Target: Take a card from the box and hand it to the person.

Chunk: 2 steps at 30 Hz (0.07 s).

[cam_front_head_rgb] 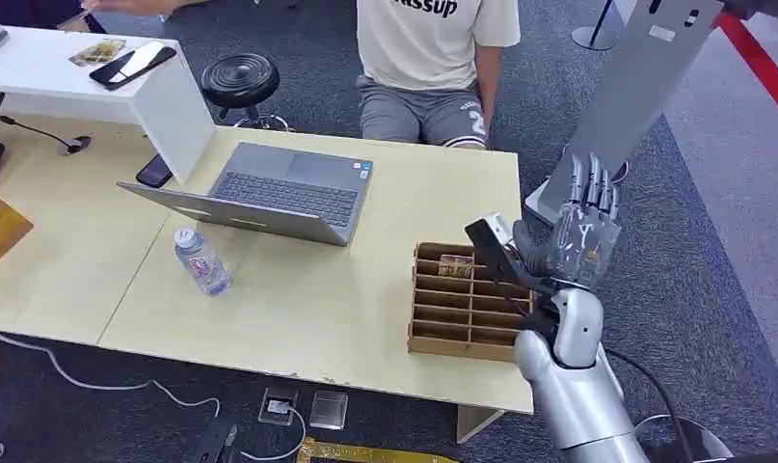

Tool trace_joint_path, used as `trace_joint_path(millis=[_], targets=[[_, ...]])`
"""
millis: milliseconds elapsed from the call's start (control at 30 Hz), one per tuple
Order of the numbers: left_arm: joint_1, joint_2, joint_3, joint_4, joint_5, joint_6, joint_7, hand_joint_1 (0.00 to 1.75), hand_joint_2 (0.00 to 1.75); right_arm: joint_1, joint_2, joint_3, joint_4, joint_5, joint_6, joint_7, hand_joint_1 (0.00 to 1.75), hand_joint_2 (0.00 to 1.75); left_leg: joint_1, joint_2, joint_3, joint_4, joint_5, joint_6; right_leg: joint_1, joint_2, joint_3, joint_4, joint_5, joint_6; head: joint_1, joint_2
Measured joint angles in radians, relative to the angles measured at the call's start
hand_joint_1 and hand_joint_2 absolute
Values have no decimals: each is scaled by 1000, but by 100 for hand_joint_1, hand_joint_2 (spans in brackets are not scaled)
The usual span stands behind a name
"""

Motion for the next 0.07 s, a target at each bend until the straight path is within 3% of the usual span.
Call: trace_joint_path(millis=[67], targets=[[0,0,0,0,0,0,0,0,0,9,-5,0,-18,9,0,-7,0,175,0,0,0,0,0,0,0,0,0,0,0,0,0,0]])
